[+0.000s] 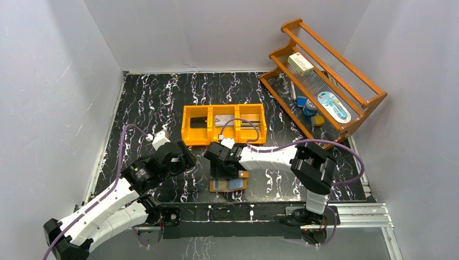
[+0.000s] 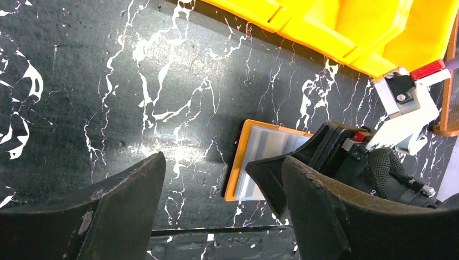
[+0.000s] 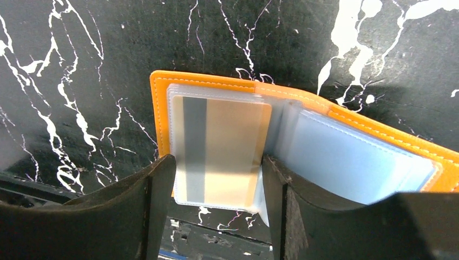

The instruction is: Take the credit cards out of the card holder

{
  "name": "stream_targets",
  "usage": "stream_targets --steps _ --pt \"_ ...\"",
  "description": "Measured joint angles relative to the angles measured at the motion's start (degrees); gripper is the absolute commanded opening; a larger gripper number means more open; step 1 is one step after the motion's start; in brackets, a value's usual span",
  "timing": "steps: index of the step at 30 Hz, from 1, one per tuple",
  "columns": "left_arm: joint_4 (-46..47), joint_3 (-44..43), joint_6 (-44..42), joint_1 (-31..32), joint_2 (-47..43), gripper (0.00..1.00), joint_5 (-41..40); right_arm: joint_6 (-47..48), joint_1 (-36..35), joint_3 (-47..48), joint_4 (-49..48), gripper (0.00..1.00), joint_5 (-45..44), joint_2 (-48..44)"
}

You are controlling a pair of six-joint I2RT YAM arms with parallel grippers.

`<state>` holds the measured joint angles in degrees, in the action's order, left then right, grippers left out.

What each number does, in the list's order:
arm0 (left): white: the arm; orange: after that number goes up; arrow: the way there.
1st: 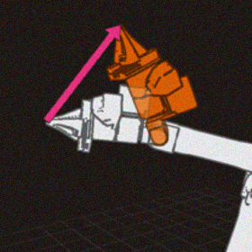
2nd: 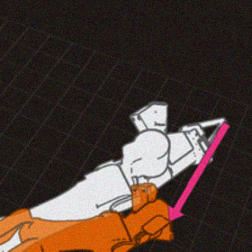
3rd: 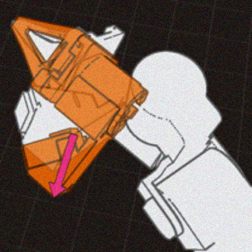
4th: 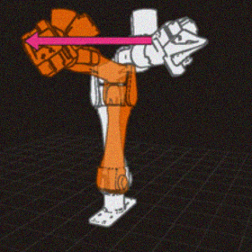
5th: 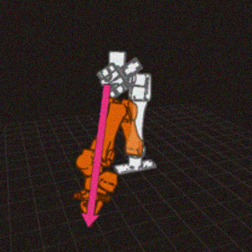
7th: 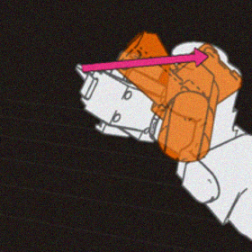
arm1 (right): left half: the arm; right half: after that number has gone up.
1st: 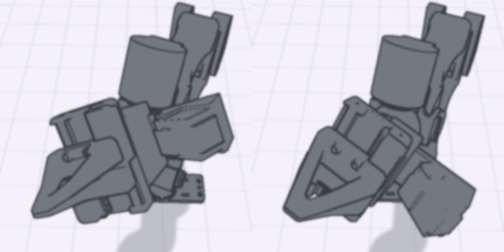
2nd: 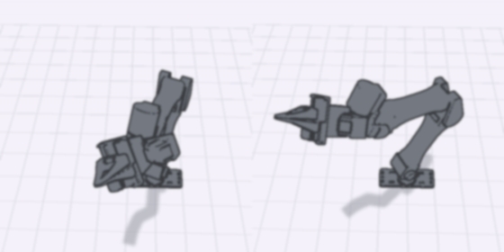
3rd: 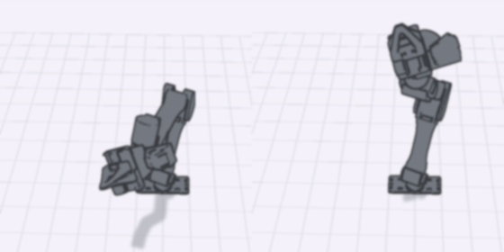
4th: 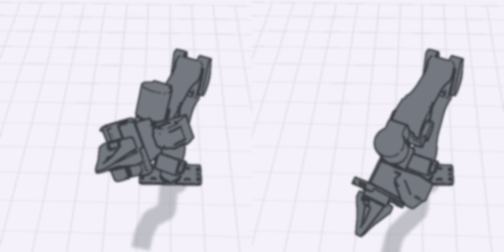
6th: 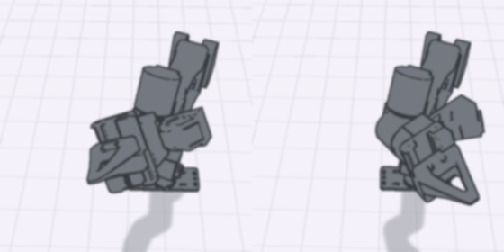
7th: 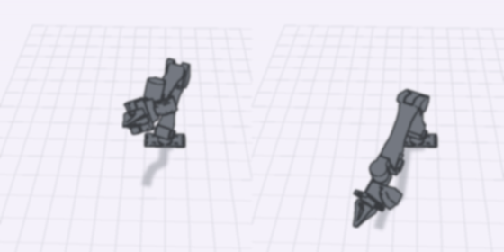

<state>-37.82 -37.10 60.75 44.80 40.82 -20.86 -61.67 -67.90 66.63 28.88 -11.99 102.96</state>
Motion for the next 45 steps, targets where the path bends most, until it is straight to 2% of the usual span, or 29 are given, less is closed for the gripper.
stream_targets --steps 9,14,20,25,30,35,45 --pt "-0.48 0.00 0.39 0.00 -0.20 0.78 -0.17 0.35 -0.07 -1.70 -1.01 0.57 -0.46 -0.98" --pt "-0.50 0.00 0.42 0.00 -0.39 0.78 -0.17 -0.13 0.57 -4.35 -4.57 0.74 1.22 -2.75" --pt "-0.66 0.00 0.63 0.00 -0.37 0.78 -0.44 0.11 0.52 -2.29 -3.58 0.79 1.53 -1.60" --pt "-2.23 0.00 1.81 0.00 -1.42 0.79 -2.03 0.09 -0.28 0.74 -0.04 0.76 -0.07 0.44" --pt "-4.07 0.00 2.97 0.00 -4.13 0.79 -3.67 0.44 -1.81 4.52 4.48 0.67 -3.23 3.13" --pt "-4.81 0.00 3.56 0.00 -5.20 0.79 -4.24 0.55 -1.88 4.44 4.87 0.63 -3.74 3.15" --pt "-5.07 0.00 3.58 0.00 -4.61 0.79 -4.22 0.81 0.28 -7.48 -9.14 0.63 1.44 -4.68"
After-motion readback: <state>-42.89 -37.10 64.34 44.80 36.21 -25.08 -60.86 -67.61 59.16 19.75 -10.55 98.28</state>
